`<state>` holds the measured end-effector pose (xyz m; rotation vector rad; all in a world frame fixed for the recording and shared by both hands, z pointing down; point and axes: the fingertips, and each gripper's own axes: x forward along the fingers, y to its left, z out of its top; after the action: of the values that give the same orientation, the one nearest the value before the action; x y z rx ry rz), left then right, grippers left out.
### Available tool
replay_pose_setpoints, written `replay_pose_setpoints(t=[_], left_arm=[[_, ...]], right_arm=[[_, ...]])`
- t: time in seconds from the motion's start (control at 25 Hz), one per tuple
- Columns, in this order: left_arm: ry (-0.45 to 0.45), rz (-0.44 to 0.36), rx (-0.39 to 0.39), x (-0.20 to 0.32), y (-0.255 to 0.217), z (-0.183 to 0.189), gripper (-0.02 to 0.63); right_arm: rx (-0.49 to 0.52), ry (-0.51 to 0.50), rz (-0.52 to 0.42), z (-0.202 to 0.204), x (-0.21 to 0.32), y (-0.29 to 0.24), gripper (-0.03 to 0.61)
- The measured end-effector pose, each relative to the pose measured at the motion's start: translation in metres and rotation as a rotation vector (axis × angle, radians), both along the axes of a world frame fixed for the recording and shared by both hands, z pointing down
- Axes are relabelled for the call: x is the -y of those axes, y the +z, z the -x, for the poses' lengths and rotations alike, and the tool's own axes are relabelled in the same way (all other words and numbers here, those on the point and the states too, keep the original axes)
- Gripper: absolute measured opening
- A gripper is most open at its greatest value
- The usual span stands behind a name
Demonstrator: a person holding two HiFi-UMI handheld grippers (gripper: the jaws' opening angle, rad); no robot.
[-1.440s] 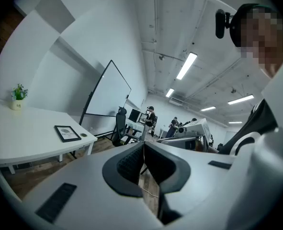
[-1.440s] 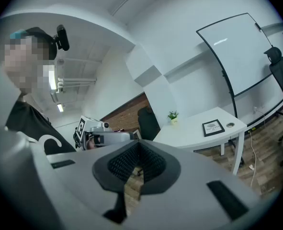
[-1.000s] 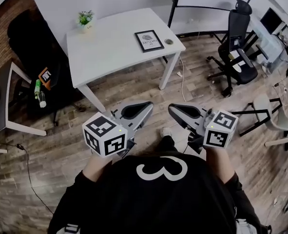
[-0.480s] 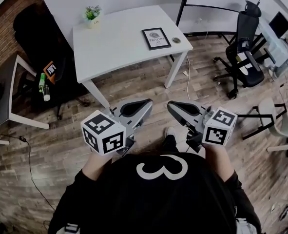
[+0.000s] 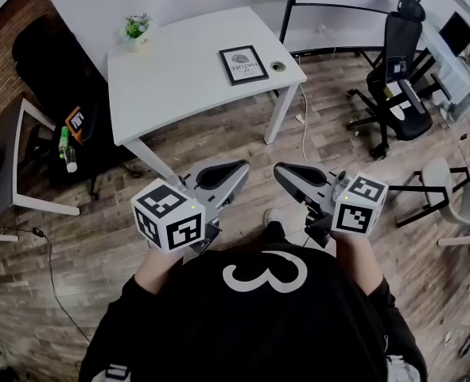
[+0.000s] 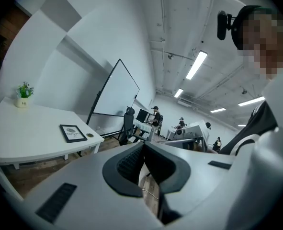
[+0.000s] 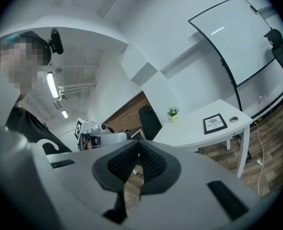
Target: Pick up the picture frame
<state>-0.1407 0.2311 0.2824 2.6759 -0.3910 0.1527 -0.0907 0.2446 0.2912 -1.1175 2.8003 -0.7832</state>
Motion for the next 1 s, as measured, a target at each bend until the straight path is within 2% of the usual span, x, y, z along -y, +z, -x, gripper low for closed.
replay_pose_setpoints(t=[0.48, 0.68, 1.0], left_arm=[[-0.027, 0.062, 0.032, 0.068, 0.015, -0.093, 0.017], [-0.040, 0.069, 0.044, 0.083, 0.026, -0.117, 0.017], [-0.085, 0.066, 0.081, 0.126, 0.023, -0.179, 0.016]], right_arm=[[0.034, -0.040, 0.040, -0.087, 0.074, 0.008, 0.025], [0.033, -0.064, 0.029, -0.107, 0.092, 0.013, 0.025], [0.057, -0.117, 0.031, -0.164, 0.136, 0.013, 0.025]])
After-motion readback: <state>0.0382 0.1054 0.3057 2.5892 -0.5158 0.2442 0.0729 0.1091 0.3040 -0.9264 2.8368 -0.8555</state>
